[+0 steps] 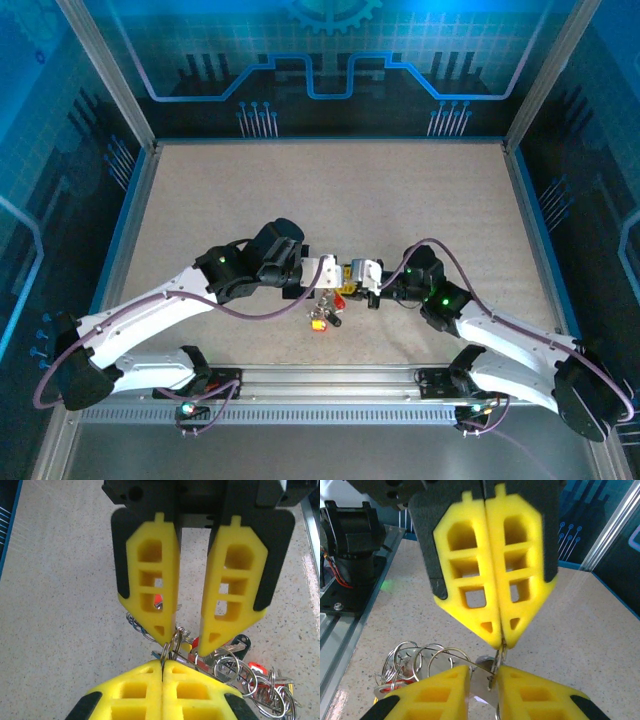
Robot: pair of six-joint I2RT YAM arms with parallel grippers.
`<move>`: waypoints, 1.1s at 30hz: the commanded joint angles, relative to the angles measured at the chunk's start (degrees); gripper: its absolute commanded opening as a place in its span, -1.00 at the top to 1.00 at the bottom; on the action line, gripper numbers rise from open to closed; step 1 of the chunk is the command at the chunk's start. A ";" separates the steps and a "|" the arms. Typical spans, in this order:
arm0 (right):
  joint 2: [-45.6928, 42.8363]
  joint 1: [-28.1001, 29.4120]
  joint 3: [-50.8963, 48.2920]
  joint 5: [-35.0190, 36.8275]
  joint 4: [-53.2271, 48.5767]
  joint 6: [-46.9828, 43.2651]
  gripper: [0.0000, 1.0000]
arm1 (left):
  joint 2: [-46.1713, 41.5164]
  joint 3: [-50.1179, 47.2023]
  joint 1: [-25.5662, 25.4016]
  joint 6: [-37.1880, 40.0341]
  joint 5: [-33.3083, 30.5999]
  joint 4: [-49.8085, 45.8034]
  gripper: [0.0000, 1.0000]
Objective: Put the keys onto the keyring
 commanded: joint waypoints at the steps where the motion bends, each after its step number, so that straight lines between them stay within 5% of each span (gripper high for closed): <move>1: 0.65 0.74 1.20 1.70 1.60 2.30 0.57 | -0.71 0.84 -0.34 -1.48 0.49 3.73 1.00; 10: 1.02 0.69 1.60 2.15 2.15 2.94 1.00 | -1.27 -0.74 -0.34 -1.56 1.79 4.27 1.00; 21: 0.29 0.74 -0.35 0.93 6.86 3.68 1.00 | -8.41 -8.73 -0.30 -1.88 -1.81 6.66 0.70; 24: -0.44 0.76 -0.80 0.67 7.32 3.46 1.00 | -11.12 -12.09 -0.24 -2.03 -1.21 9.33 0.37; 33: -1.44 0.80 -1.68 -0.78 8.59 2.73 1.00 | -11.83 -14.90 -0.23 -1.27 0.28 15.33 0.30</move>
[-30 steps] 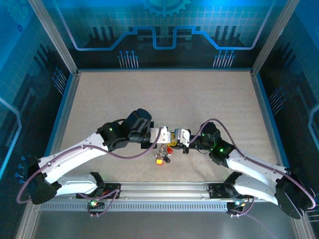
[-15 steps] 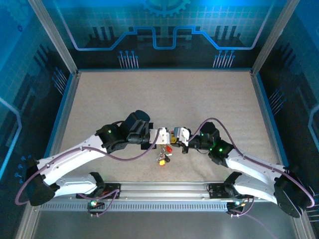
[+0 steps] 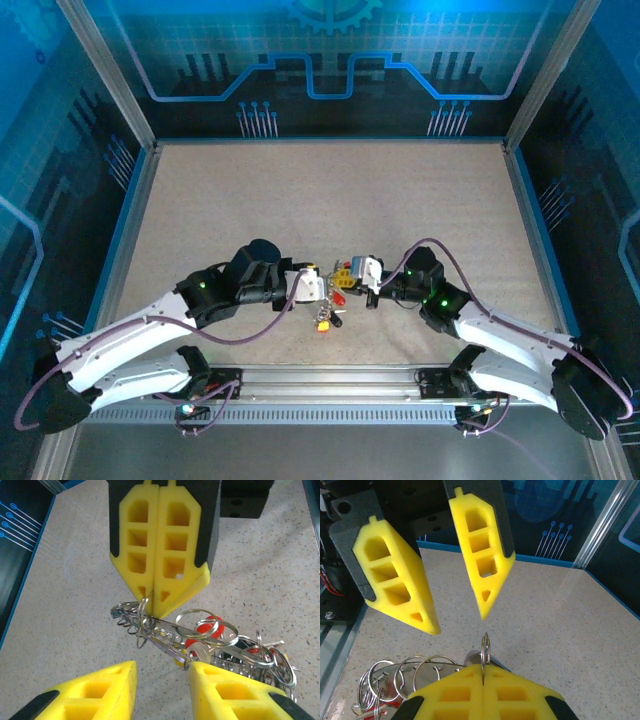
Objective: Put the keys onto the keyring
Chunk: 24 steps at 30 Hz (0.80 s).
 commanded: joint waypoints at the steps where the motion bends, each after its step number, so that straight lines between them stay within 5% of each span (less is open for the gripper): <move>1: -1.65 0.70 -0.50 -2.17 4.92 -0.32 1.00 | -0.16 -0.47 -0.17 0.85 1.45 3.96 0.30; 13: -1.09 0.95 -0.30 -3.18 5.05 -1.16 1.00 | 2.51 -0.10 -0.14 3.48 2.70 5.33 0.53; 21: -1.22 1.02 -0.39 -3.11 5.18 -1.05 1.00 | 4.08 0.23 0.05 3.49 1.79 5.30 1.00; 24: -1.65 1.00 -0.89 -2.26 6.02 -0.54 1.00 | 4.08 0.09 0.15 3.84 1.99 4.43 1.00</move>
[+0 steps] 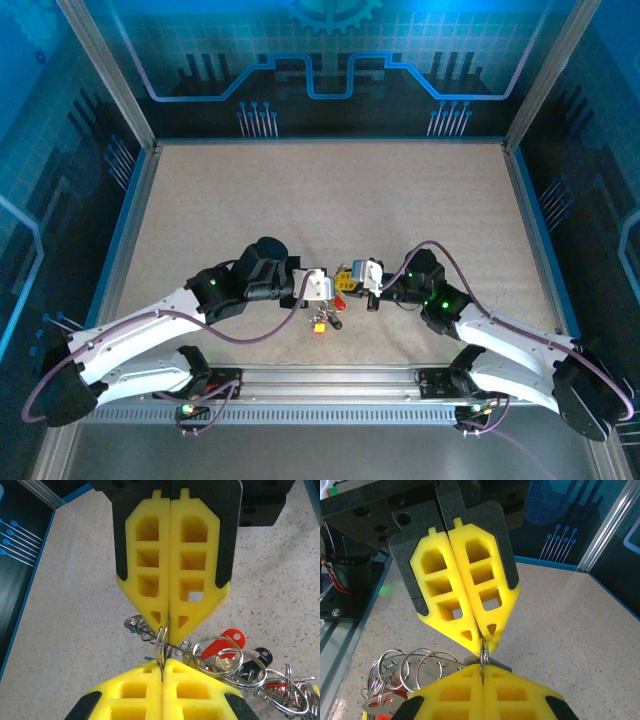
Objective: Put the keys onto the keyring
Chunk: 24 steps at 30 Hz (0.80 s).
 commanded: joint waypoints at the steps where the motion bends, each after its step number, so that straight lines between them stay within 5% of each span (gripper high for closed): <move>1: -1.27 0.77 -0.15 -0.66 5.70 0.61 1.00 | 0.35 -0.14 0.14 1.15 0.70 -0.22 1.00; 6: -2.04 0.69 -0.51 0.34 6.68 1.85 1.00 | -1.18 -2.88 0.30 0.84 -0.33 2.72 0.96; 8: -2.27 0.66 -0.63 0.34 6.88 1.94 1.00 | -1.83 -3.90 0.40 -0.19 -0.64 4.59 0.56; 10: -2.45 0.68 -0.82 0.42 6.64 1.71 1.00 | -2.38 -4.82 0.40 -0.44 -0.34 6.08 0.46; 24: -2.72 0.68 -1.20 -0.26 7.60 2.22 1.00 | -5.09 -9.03 0.73 -3.24 1.38 17.27 0.57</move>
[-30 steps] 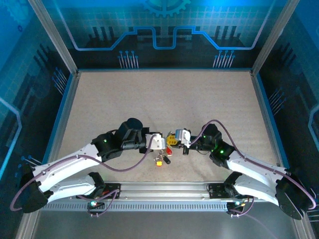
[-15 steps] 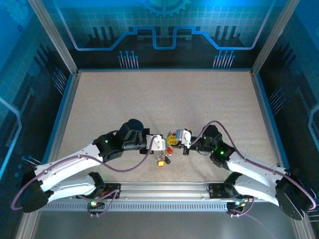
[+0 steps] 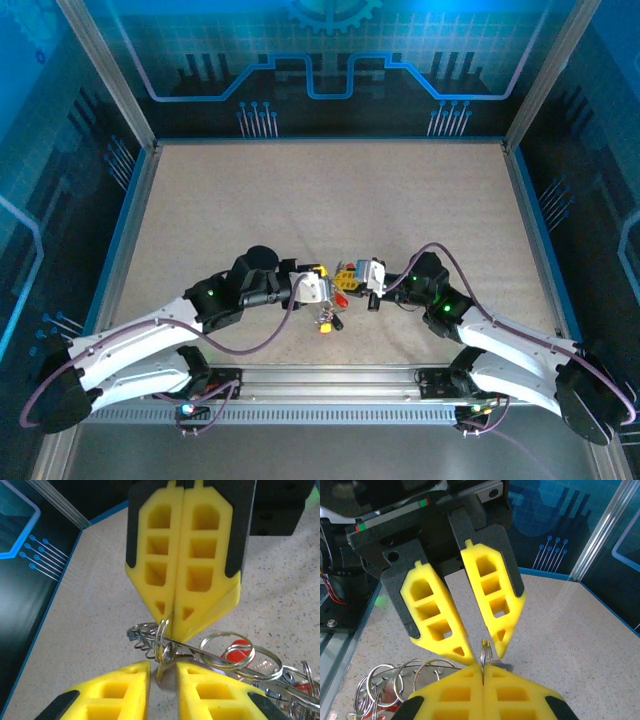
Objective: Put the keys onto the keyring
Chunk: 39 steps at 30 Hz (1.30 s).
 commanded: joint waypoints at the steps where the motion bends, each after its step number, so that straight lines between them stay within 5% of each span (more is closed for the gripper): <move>1: -1.16 0.60 0.11 -1.09 4.50 0.68 1.00 | -1.53 -0.70 0.51 -1.14 1.55 3.56 0.59; 10: -0.98 0.61 0.34 -1.36 4.67 0.75 1.00 | -1.34 -0.86 0.58 0.20 1.94 1.92 1.00; 29: 1.11 0.59 0.91 -0.37 7.22 2.32 1.00 | 0.81 -1.84 0.57 0.79 1.64 1.11 1.00; 36: 1.74 0.69 0.99 -0.48 7.18 2.34 1.00 | -1.85 -2.86 0.55 -0.92 4.39 2.84 0.35; 39: 1.69 0.67 0.91 -0.39 7.13 2.25 1.00 | -2.83 -3.00 0.69 -0.25 2.37 2.06 0.28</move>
